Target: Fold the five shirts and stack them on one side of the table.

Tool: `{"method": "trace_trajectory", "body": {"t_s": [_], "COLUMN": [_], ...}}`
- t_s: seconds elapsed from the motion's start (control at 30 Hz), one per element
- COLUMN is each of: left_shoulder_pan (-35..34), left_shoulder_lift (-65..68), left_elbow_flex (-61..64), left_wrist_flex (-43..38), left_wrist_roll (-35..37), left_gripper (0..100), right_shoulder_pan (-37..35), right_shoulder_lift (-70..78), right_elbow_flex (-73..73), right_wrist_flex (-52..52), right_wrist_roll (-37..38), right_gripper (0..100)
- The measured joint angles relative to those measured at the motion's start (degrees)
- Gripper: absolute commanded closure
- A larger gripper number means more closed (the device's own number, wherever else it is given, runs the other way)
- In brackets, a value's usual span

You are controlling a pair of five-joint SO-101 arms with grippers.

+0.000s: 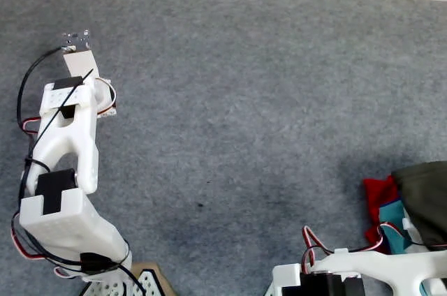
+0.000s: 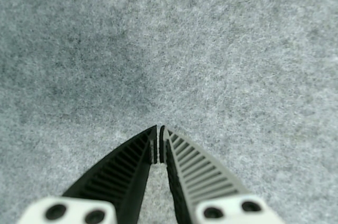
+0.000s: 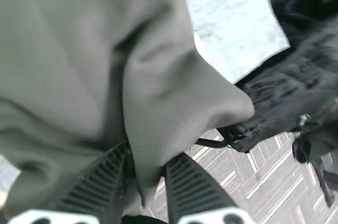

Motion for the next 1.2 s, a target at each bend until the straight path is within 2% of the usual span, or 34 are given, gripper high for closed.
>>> {"method": "trace_trajectory", "body": {"t_s": [0.1,0.27,0.33,0.63,0.77,0.97,1.2], "left_shoulder_pan": [0.0,0.0,0.2,0.6,0.6,0.6,0.6], "left_shoulder_lift": [0.0,0.0,0.0,0.0,0.0,0.0,0.0], "left_elbow_flex": [0.0,0.0,0.0,0.0,0.0,0.0,0.0], "left_wrist_flex": [0.0,0.0,0.0,0.0,0.0,0.0,0.0], "left_wrist_roll": [0.0,0.0,0.0,0.0,0.0,0.0,0.0], "left_gripper": [96,96,96,96,96,96,96], "right_shoulder_pan": [0.0,0.0,0.0,-0.8,-6.2,-15.9,-31.2], "right_shoulder_lift": [0.0,0.0,0.0,-5.8,-11.7,-15.6,-13.0], "right_elbow_flex": [4.1,6.7,6.8,2.6,2.3,2.3,2.3], "right_wrist_flex": [-2.8,-8.4,-10.4,-12.0,-12.1,-12.5,-12.5], "right_wrist_roll": [2.9,1.2,0.2,-1.5,-9.6,-26.8,-43.8], "right_gripper": [96.4,74.4,69.3,69.2,71.7,92.9,94.0]}}
